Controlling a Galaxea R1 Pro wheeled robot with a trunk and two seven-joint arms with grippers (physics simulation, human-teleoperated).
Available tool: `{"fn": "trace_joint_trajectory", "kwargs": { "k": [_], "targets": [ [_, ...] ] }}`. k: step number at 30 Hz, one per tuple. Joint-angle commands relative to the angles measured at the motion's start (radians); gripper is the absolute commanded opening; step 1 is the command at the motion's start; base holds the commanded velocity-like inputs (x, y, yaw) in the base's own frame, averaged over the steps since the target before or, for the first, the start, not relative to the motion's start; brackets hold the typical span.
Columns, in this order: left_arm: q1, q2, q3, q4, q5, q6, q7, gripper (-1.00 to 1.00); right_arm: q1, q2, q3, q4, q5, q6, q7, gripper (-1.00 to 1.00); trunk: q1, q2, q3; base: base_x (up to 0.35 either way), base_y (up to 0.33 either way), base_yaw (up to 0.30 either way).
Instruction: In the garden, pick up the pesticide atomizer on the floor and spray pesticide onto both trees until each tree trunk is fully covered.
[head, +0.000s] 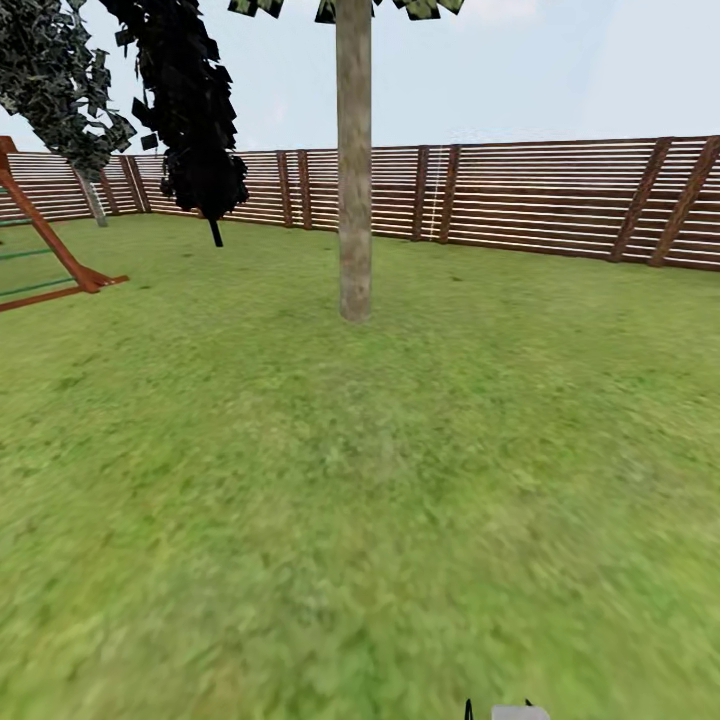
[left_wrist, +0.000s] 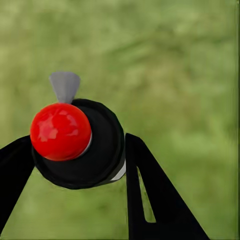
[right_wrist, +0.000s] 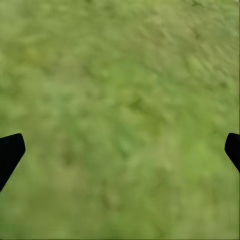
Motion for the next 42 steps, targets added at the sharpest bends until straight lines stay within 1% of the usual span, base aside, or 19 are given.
{"fn": "trace_joint_trajectory", "kwargs": {
  "k": [1, 42],
  "targets": [
    [0.000, 0.000, 0.000, 0.000, 0.000, 0.000, 0.000, -1.00, 0.000, -0.001, 0.000, 0.000, 0.000, -0.001, 0.000, 1.00, 0.000, 0.000, 0.000, 0.339, 0.000, 0.000],
    [0.000, 0.000, 0.000, 0.000, 0.000, 0.000, 0.000, -1.00, 0.000, -0.002, 0.000, -0.001, 0.000, 0.000, -0.001, 1.00, 0.000, 0.000, 0.000, 0.339, 0.000, 0.000]
  ]
}}
